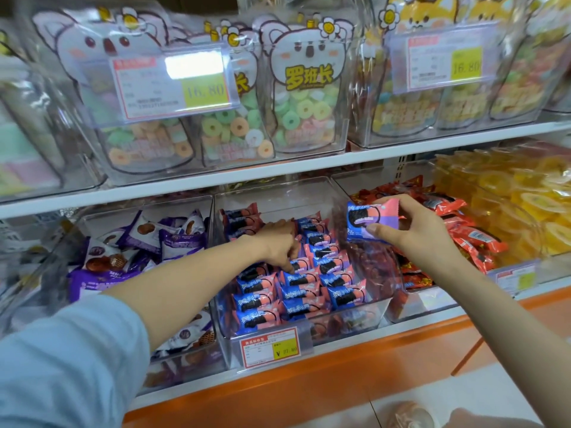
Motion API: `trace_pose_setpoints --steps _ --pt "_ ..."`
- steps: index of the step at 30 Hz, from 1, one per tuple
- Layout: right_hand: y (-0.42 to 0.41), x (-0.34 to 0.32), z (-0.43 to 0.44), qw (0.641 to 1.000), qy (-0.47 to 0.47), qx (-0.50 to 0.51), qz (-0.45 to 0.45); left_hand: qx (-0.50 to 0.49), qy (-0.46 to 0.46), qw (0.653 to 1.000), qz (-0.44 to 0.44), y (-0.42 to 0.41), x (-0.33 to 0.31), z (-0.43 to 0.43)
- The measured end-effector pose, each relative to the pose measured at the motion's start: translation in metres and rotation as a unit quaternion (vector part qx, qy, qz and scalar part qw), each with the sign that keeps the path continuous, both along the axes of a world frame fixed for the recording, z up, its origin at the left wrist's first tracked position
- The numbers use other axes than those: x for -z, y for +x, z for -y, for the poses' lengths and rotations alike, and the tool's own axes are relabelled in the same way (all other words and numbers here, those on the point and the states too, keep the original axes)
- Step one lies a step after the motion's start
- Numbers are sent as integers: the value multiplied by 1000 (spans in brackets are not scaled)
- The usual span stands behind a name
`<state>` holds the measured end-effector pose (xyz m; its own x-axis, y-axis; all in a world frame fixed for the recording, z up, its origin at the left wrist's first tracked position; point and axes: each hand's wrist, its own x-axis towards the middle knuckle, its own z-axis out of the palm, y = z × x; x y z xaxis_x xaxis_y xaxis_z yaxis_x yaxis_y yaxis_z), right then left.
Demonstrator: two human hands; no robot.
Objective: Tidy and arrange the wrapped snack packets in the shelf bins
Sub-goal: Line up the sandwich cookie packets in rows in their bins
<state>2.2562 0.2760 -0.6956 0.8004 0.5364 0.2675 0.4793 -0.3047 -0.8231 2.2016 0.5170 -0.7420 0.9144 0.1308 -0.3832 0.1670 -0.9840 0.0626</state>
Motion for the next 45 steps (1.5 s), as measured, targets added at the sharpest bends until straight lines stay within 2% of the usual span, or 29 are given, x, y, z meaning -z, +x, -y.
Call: trace_pose_setpoints --steps 9,14,16,20,21,22,26,31,40,42,45 --pt "1 0 0 1000 -17 0 14 -67 31 997 8 2 1 -5" --pt "0 -1 0 1000 -17 -1 8 -25 92 994 56 0 8 1" --pt "0 0 0 1000 -17 1 10 -16 67 996 64 0 6 2" --pt "1 0 0 1000 -16 0 1 -18 -74 995 61 -6 -12 2" --pt "1 -1 0 1000 -14 -1 -2 -4 -85 995 47 -8 -14 3" --pt "1 -1 0 1000 -13 -2 -4 15 -71 997 34 -11 -14 3" --pt "0 -2 0 1000 -10 -6 -6 73 88 993 34 -17 -1 11" --pt "0 -1 0 1000 -6 -8 -8 76 154 984 38 -15 -3 13" --pt "0 -1 0 1000 -6 -7 -1 37 161 985 43 -18 -6 11" --pt "0 -1 0 1000 -6 -9 2 28 149 988 26 -20 -12 11" --pt "0 -1 -1 1000 -3 -9 5 8 87 993 82 -25 -23 12"
